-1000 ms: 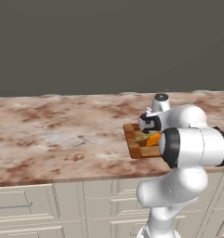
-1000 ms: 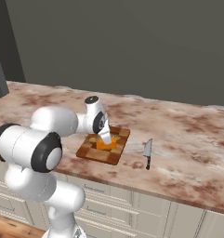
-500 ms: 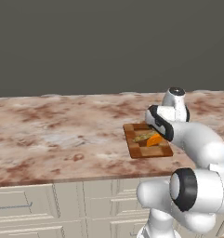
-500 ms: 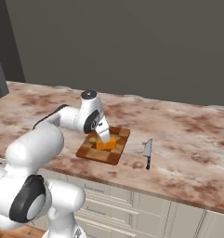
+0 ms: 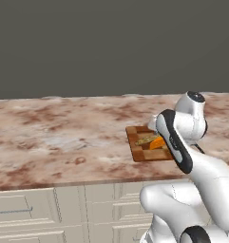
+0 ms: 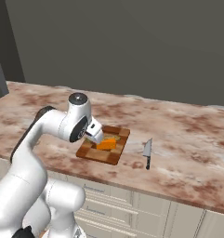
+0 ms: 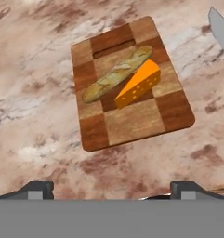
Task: Retrieve the sausage and cheese from the fridge and place them on the cutting board on the counter.
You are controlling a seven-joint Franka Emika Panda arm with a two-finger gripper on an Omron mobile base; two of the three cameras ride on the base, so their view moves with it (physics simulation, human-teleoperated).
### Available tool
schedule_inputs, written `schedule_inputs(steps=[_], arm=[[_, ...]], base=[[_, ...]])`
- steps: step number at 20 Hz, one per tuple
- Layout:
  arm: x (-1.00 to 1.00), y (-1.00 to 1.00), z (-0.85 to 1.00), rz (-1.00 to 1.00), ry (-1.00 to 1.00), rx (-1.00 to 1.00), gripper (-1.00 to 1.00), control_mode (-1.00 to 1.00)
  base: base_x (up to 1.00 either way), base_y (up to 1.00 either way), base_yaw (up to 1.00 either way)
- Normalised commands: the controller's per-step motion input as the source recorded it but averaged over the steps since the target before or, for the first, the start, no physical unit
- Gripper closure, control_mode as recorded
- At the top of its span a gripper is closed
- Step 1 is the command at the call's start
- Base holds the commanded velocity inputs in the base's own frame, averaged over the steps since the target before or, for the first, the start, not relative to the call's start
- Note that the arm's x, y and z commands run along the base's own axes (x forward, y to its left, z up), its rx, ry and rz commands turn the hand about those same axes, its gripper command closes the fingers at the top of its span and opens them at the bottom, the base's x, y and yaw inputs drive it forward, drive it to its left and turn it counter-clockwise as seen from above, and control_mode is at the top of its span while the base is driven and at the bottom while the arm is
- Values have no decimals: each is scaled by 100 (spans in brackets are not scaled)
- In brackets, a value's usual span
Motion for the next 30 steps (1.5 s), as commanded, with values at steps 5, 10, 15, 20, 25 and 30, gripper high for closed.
schedule_inputs(steps=[5,10,15,20,25,30], arm=[[-39,33,41,22,-3,-13,-100,-100],[-38,2,6,2,-2,-7,-100,-100],[0,0,0,0,0,0,-100,-100],[-6,0,0,0,0,0,-100,-100],[-12,0,0,0,0,0,-100,100],[0,0,0,0,0,0,-100,100]], base=[[0,0,0],[0,0,0],[0,0,0],[0,0,0],[-67,-3,0],[-96,-53,-22]])
